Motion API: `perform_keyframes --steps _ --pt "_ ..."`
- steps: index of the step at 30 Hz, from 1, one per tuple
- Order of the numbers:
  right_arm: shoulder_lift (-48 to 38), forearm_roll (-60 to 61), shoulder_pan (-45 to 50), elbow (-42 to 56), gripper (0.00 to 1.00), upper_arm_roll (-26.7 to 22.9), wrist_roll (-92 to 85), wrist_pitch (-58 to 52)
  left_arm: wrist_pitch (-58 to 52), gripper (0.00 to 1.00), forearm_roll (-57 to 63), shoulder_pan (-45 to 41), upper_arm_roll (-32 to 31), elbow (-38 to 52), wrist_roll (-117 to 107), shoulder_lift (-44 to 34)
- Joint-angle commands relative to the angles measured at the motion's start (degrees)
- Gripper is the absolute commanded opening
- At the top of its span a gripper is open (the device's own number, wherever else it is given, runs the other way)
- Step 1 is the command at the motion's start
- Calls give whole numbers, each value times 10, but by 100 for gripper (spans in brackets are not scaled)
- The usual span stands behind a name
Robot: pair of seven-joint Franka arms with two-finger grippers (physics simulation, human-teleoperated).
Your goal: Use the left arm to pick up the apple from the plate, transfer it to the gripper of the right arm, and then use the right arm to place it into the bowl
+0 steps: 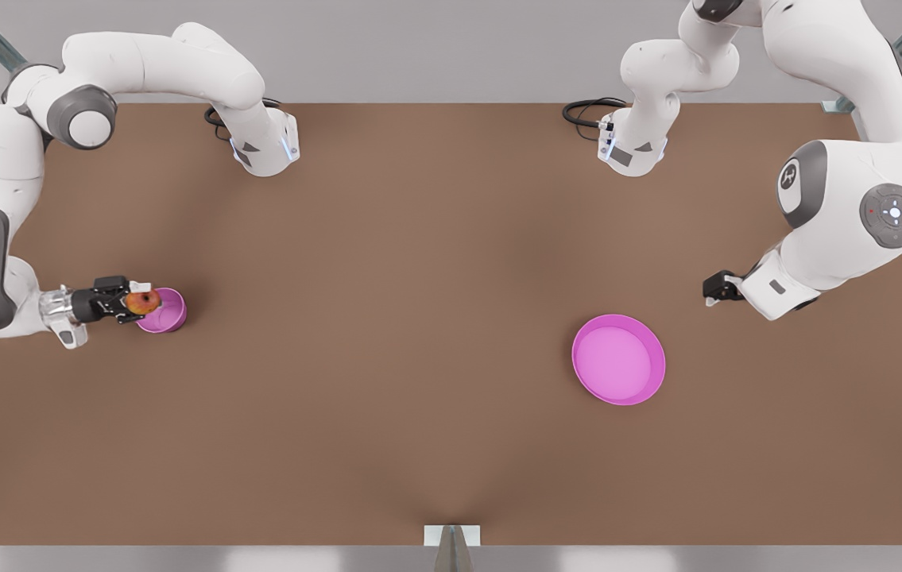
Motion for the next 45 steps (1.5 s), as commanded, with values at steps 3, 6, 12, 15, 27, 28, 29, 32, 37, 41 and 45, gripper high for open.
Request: perform_keyframes --steps 3,6,12,15,27,28,29,32,37,41,45 --pt "1 -11 -1 3 65 -11 -59 -1 -1 100 0 0 0 0 -83 0" --pt "1 -34 -1 12 65 -10 -57 4 -1 100 -1 0 -1 0 -83 0" --pt "-10 -124 27 48 64 -2 -49 65 -1 100 -1 0 -1 -1 -83 0" --pt "-24 -141 46 45 64 -3 -48 92 -1 100 -1 0 -1 -1 -83 0" --pt "-49 -203 56 42 98 -2 -43 118 -1 100 -2 0 -1 -2 -83 -1" --pt "-53 -209 56 42 99 -2 -42 118 -1 100 -3 0 -1 -2 -83 -1" --pt "-61 -210 56 43 99 -2 -40 117 -1 100 -3 0 -1 -2 -83 -1" --pt "-163 -224 102 47 98 2 76 114 -1 100 -2 -5 -1 -2 -83 -1" --pt "-286 -351 340 119 100 1 494 123 0 100 1 -8 -2 14 -81 -1" --pt "-351 -431 410 122 100 34 751 105 -1 100 3 -21 -2 27 -81 -1" --pt "-445 -438 383 -37 100 50 756 214 0 100 3 -30 -2 30 -81 -1"
